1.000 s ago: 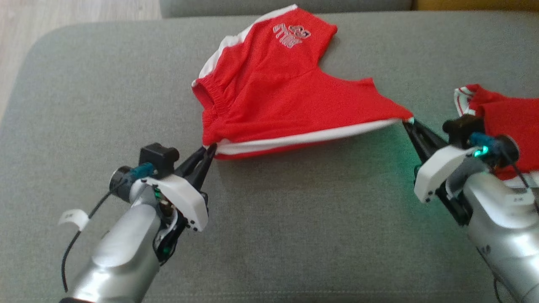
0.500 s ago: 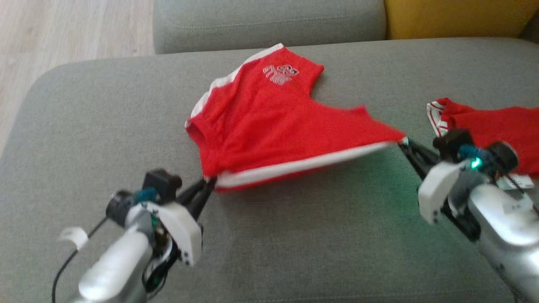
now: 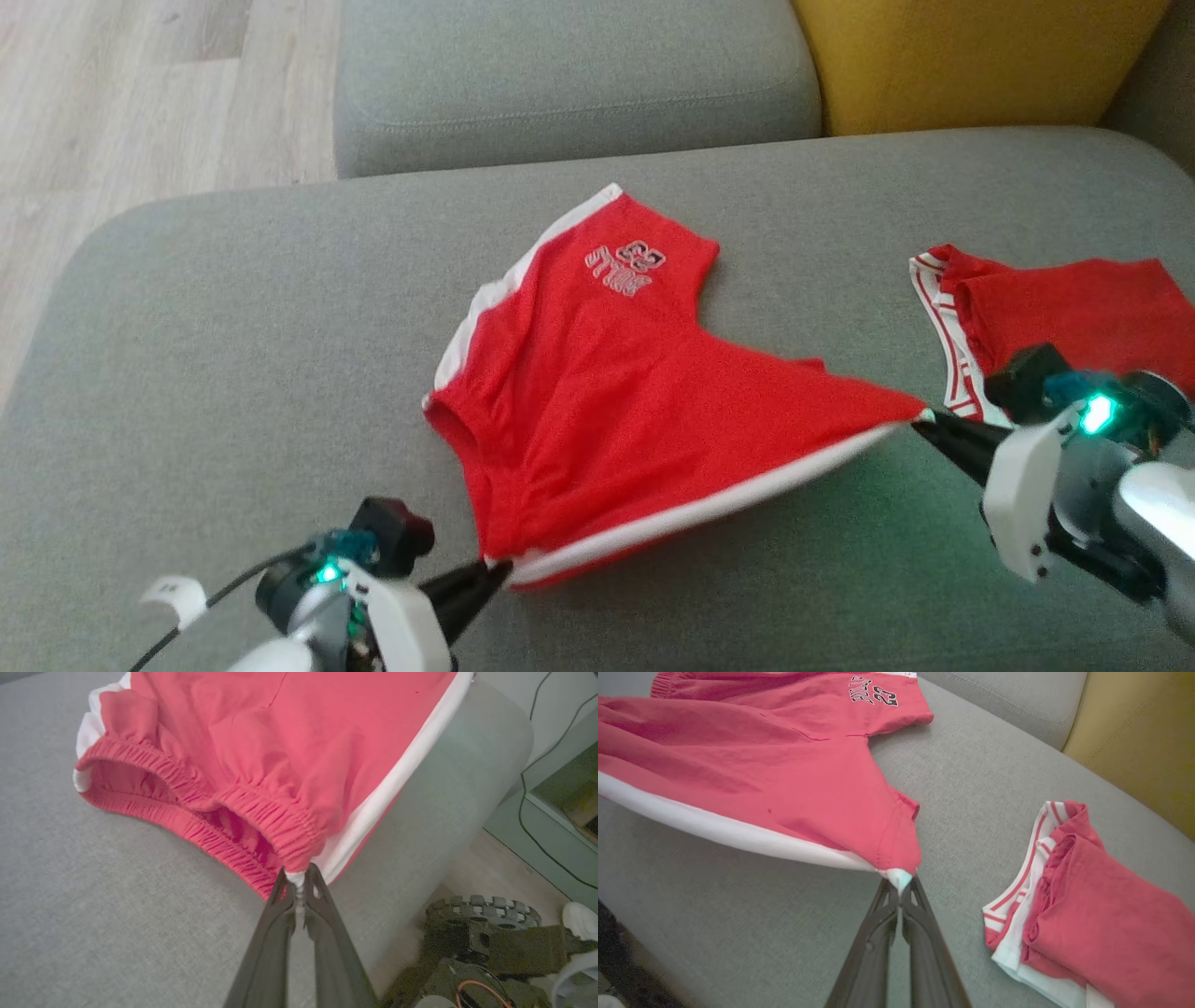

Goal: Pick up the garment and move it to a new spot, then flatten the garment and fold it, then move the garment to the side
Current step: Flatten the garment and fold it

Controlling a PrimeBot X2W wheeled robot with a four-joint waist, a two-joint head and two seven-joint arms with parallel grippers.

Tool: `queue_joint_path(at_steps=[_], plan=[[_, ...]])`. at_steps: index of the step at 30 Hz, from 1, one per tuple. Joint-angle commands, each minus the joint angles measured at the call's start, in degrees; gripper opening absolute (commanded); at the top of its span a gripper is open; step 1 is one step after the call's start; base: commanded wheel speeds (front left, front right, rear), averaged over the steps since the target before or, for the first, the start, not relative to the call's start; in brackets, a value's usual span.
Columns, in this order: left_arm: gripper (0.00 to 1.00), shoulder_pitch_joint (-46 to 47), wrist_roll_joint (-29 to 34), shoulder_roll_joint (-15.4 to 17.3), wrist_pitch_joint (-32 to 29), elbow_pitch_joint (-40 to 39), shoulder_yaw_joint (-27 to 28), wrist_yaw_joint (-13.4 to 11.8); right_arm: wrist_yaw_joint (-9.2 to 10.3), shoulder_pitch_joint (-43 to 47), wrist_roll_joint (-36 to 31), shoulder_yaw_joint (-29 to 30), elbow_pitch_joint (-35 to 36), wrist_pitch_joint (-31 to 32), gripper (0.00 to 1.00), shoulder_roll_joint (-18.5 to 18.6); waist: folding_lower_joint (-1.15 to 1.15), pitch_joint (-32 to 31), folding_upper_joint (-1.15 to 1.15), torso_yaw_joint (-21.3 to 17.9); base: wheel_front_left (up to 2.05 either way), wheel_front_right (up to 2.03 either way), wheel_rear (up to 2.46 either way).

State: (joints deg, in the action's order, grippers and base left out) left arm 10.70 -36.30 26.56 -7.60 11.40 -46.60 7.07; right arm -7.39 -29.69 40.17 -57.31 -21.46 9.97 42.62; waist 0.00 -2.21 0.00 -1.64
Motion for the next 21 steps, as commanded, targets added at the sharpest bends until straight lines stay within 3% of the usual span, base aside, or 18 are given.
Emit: queue_joint_path(at_steps=[1,6,13,21], plan=[[0.0,0.95,-1.4,3.72,-1.52,-4.71,1.68,0.15,-0.1,1.13,2.78,-0.55,4.69,2.23,0.0,4.42,0.0,-0.65,0.0,-0.23,0.0,0.0,0.0],[0.0,-1.05,-1.67,7.0,-3.16,-9.1,1.47,-0.12,-0.1,1.58,7.62,-0.75,10.37,6.09,0.0,8.71,0.0,-1.18,0.0,-0.67,0.0,0.0,0.0],[0.0,-2.47,-4.17,8.18,-3.65,-14.51,2.74,-1.01,-0.1,1.8,10.23,-0.04,17.27,8.25,0.0,13.69,0.0,-1.2,0.0,-0.14,0.0,0.0,0.0],[0.0,1.68,-3.51,7.09,-2.02,-15.32,5.57,-2.91,-0.1,-1.77,8.52,2.56,17.97,9.16,0.0,13.31,0.0,0.72,0.0,1.84,0.0,0.0,0.0]])
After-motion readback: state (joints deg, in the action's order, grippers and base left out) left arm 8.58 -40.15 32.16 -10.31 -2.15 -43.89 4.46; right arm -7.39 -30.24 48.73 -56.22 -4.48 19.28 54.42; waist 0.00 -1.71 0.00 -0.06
